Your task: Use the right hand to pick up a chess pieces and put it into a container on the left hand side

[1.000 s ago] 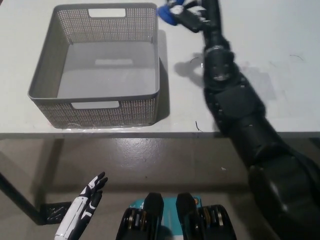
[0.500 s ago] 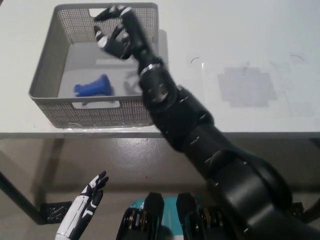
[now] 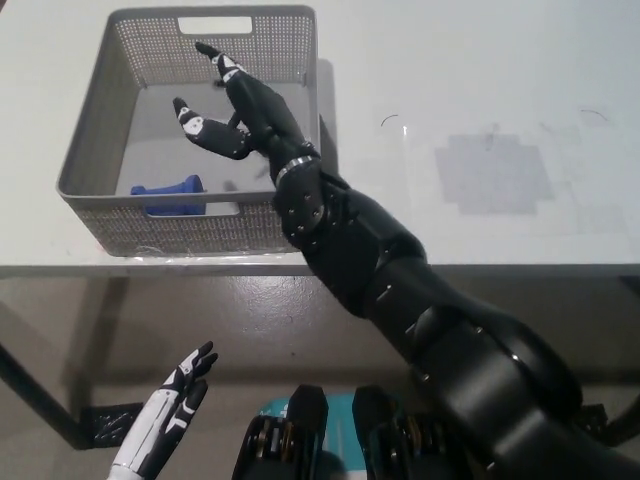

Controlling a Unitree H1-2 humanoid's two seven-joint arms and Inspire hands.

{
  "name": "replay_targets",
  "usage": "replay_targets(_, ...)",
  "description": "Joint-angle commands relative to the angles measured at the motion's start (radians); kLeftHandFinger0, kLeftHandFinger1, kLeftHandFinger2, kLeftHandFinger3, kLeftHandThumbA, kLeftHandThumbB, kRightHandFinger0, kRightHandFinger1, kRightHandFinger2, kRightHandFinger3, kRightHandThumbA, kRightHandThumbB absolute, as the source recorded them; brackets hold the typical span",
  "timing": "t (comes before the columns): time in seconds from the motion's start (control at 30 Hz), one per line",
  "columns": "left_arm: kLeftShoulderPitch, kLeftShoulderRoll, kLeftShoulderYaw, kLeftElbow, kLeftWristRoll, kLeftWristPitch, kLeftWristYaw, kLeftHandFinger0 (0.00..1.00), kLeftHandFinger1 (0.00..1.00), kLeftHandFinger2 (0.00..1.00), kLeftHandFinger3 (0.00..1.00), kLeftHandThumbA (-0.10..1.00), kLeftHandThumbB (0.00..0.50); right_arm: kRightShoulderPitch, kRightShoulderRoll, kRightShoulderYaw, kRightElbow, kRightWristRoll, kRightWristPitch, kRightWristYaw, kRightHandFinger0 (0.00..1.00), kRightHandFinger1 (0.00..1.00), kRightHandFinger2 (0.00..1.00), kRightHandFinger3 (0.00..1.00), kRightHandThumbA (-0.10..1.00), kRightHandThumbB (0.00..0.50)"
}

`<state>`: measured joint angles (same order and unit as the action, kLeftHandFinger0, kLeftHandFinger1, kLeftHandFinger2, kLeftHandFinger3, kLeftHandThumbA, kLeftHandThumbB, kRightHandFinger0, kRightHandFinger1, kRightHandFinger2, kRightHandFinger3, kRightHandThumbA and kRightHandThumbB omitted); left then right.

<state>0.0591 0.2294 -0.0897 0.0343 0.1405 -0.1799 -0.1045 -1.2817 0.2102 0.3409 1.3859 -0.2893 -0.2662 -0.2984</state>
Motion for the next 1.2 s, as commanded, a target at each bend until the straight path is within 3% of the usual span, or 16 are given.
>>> replay_targets(0.0, -0.013, 0.017, 0.0, -0.029, 0.01, -0.02, -0.011, 1.0, 1.0, 1.0, 1.0, 1.0, 0.439, -0.063, -0.033, -0.023, -0.036, 0.012, -0.003, 0.066, 1.0, 1.0, 1.0, 1.0, 1.0, 0.479)
replay_targets(0.1, -0.009, 0.017, 0.001, -0.027, 0.003, -0.017, -0.014, 1.0, 1.0, 1.0, 1.0, 1.0, 0.433, -0.055, -0.061, -0.052, -0.067, 0.032, -0.024, 0.078, 1.0, 1.0, 1.0, 1.0, 1.0, 0.498)
replay_targets(0.23, -0.013, 0.018, 0.0, -0.023, 0.002, -0.016, -0.016, 1.0, 1.0, 1.0, 1.0, 1.0, 0.447, -0.018, -0.111, -0.098, -0.186, 0.051, -0.039, 0.09, 1.0, 1.0, 1.0, 1.0, 1.0, 0.479)
replay_targets(0.3, -0.014, 0.018, 0.001, -0.022, 0.002, -0.013, -0.017, 1.0, 1.0, 1.0, 1.0, 1.0, 0.45, 0.019, -0.139, -0.118, -0.291, 0.06, -0.035, 0.11, 1.0, 1.0, 1.0, 1.0, 1.0, 0.464)
replay_targets(0.4, -0.013, 0.015, 0.002, -0.027, 0.011, -0.001, -0.011, 1.0, 1.0, 1.0, 1.0, 1.0, 0.484, 0.121, -0.189, -0.153, -0.567, 0.091, 0.028, 0.165, 1.0, 1.0, 1.0, 1.0, 1.0, 0.491)
replay_targets(0.5, -0.006, 0.024, -0.004, -0.027, 0.026, -0.006, -0.013, 1.0, 1.0, 1.0, 1.0, 1.0, 0.455, 0.208, -0.227, -0.179, -0.783, 0.128, 0.038, 0.194, 1.0, 1.0, 1.0, 1.0, 1.0, 0.442)
replay_targets(0.53, -0.003, 0.019, 0.001, -0.026, 0.009, -0.003, -0.013, 1.0, 1.0, 1.0, 1.0, 1.0, 0.451, 0.259, -0.252, -0.19, -0.92, 0.142, 0.103, 0.218, 1.0, 1.0, 1.0, 1.0, 1.0, 0.454)
replay_targets(0.63, -0.002, 0.021, 0.004, -0.024, 0.013, -0.001, -0.009, 1.0, 1.0, 1.0, 1.0, 1.0, 0.459, 0.341, -0.298, -0.213, -1.127, 0.157, 0.17, 0.238, 1.0, 1.0, 1.0, 1.0, 1.0, 0.453)
replay_targets(0.77, 0.007, 0.024, 0.008, -0.025, 0.011, 0.002, -0.008, 1.0, 1.0, 1.0, 1.0, 1.0, 0.475, 0.464, -0.351, -0.255, -1.351, 0.229, 0.215, 0.268, 1.0, 1.0, 1.0, 1.0, 1.0, 0.412)
replay_targets(1.03, 0.022, 0.017, 0.012, -0.016, 0.016, -0.009, 0.006, 1.0, 1.0, 1.0, 1.0, 1.0, 0.459, 0.724, -0.424, -0.281, -1.633, 0.299, 0.197, 0.269, 1.0, 1.0, 1.0, 1.0, 1.0, 0.414)
replay_targets(1.17, 0.024, 0.017, 0.017, -0.015, 0.001, -0.01, 0.003, 1.0, 1.0, 1.0, 1.0, 1.0, 0.471, 0.867, -0.43, -0.285, -1.725, 0.317, 0.183, 0.255, 1.0, 1.0, 1.0, 1.0, 1.0, 0.348)
